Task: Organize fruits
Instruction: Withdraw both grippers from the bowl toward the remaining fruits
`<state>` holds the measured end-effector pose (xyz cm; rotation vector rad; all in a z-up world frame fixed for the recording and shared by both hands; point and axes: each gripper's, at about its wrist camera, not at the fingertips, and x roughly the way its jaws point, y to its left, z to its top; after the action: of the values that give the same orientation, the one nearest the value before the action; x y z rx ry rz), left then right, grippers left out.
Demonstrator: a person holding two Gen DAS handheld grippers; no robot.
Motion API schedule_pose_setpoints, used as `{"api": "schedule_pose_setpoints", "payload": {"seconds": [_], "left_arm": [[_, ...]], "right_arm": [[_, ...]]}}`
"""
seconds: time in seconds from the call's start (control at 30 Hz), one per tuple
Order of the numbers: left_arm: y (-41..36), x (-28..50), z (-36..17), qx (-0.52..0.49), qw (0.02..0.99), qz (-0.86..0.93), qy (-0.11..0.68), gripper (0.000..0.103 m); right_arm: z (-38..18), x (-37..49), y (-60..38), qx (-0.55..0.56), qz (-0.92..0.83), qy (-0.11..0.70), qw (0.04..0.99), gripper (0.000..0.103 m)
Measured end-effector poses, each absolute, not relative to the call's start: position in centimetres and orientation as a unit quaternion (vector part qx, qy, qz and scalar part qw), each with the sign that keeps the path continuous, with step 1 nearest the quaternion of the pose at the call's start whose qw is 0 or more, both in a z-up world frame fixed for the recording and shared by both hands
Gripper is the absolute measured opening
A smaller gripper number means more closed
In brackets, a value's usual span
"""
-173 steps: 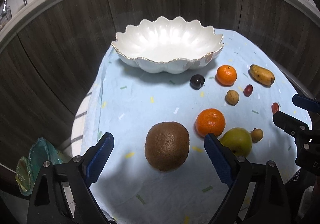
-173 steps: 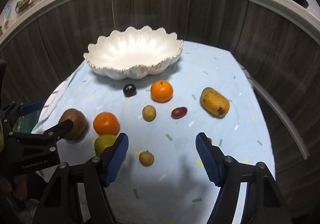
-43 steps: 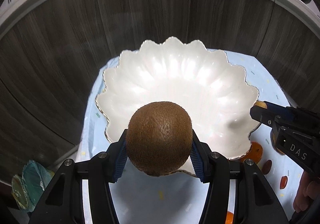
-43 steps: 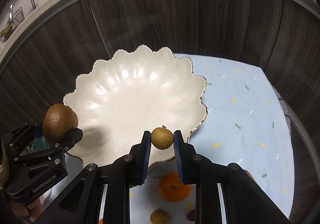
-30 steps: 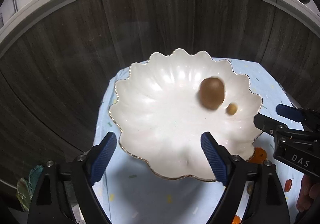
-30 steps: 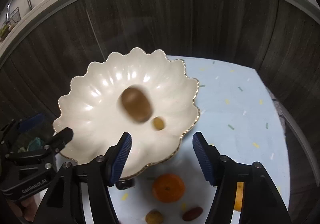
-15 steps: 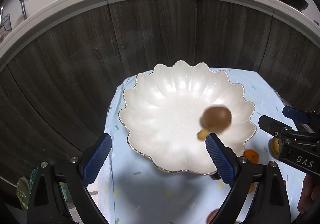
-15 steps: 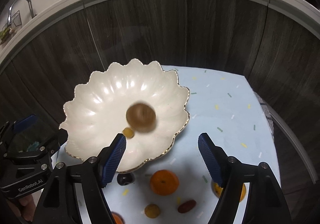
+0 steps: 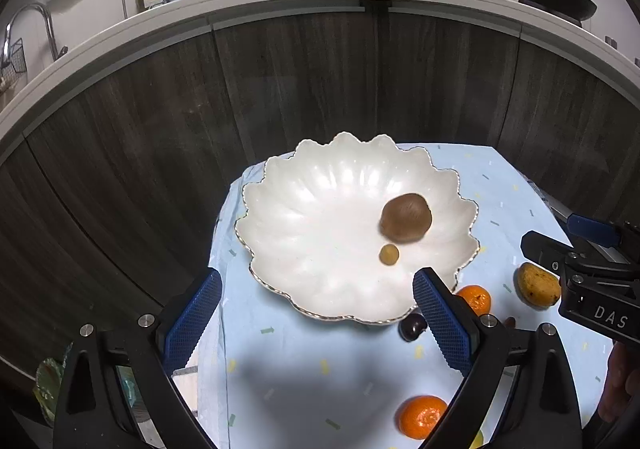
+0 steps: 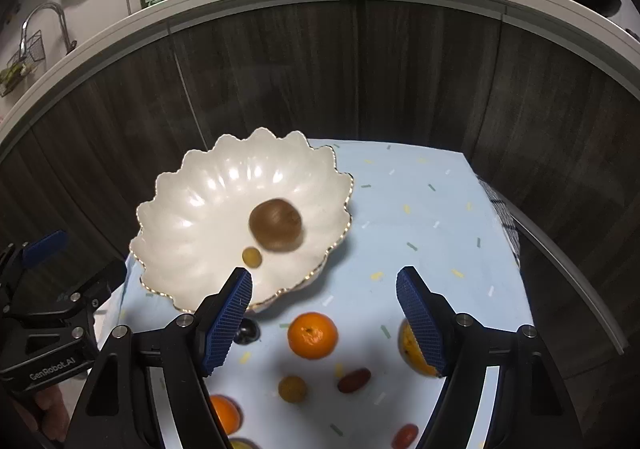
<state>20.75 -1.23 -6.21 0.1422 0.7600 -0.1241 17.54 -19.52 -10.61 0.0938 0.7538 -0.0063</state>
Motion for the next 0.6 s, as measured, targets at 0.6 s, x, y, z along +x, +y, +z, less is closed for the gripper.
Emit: {"api": "schedule_pose_setpoints", "payload": {"seconds": [0.6], "left_arm": [[-2.8,17.1,-6.6,0.074,0.925,-0.077,0.364,0.098]], "right_arm": [[-11.3,13.6,-21.0,0.053,-0.014,0.364,0.93,0.075]]}}
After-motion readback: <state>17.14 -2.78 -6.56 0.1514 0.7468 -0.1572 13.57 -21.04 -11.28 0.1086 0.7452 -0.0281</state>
